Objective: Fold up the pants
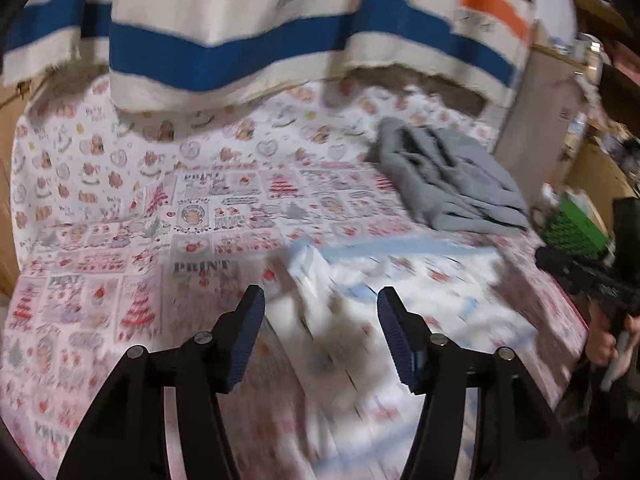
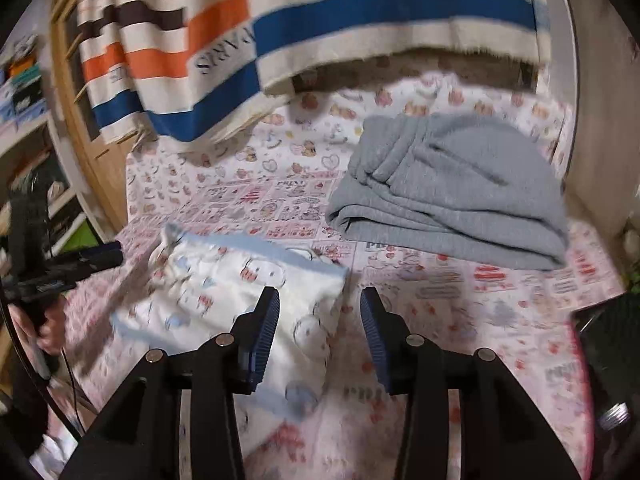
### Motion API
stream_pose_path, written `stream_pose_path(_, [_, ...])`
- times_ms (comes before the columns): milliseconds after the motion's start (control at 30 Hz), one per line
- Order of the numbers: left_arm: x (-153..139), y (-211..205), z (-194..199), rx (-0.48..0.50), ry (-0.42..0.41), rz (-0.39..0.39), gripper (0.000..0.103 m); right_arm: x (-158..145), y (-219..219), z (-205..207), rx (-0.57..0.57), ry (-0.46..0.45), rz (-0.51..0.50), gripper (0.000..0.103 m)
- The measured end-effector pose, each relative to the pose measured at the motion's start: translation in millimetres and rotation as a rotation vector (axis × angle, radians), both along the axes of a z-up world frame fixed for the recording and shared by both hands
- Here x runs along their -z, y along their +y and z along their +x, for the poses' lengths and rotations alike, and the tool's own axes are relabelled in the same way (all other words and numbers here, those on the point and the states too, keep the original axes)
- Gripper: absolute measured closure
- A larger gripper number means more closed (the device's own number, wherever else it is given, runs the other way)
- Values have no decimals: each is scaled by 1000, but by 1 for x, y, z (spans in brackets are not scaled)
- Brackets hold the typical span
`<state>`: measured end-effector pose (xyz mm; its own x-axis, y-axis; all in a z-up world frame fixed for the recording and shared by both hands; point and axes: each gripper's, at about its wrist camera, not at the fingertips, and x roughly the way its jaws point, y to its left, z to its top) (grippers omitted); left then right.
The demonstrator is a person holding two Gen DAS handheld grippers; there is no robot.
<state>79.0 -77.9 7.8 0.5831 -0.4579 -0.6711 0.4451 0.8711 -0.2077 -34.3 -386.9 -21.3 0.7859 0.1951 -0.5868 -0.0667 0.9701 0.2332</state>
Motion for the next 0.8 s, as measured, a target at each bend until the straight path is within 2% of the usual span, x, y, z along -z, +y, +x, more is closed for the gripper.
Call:
stream_pose_path(67, [10,-5,21,-32,28,16,47,7,-1,23,3,39,13,59])
stream_pose_path(133, [16,-9,35,-29,55,4,47,13,0,37,9,49,-19,59])
stream_pose_path(200, [18,-14,42,-23,51,0,64,19,3,48,-9,70,-34,60])
stream_pose_path(233, [18,-17,41,-14,36,5,88,23,4,54,-37,91,-25,62])
stream_pose_path(267, [17,-21,38,7,16,18,97,26,5,57,-84,109,1,78])
stream_pose_path(300, [14,-24,34,18,-2,26,97,28,5,59,-104,118,17,96])
stream_pose_path(333, [11,-26,28,23,-28,32,98,27,4,57,-102,111,28,97])
stream_pose_path(533, [-17,-12,-15,46,-143,7,99,2,4,14,-88,-46,-54,98])
stream_pose_path(667, [-30,-3,-49,96,-191,25,99,-5,12,-17,-100,-76,-116,98])
stream_pose_path(800, [-18,0,-76,118,-183,83,99,9,21,-36,-123,-44,-141,98])
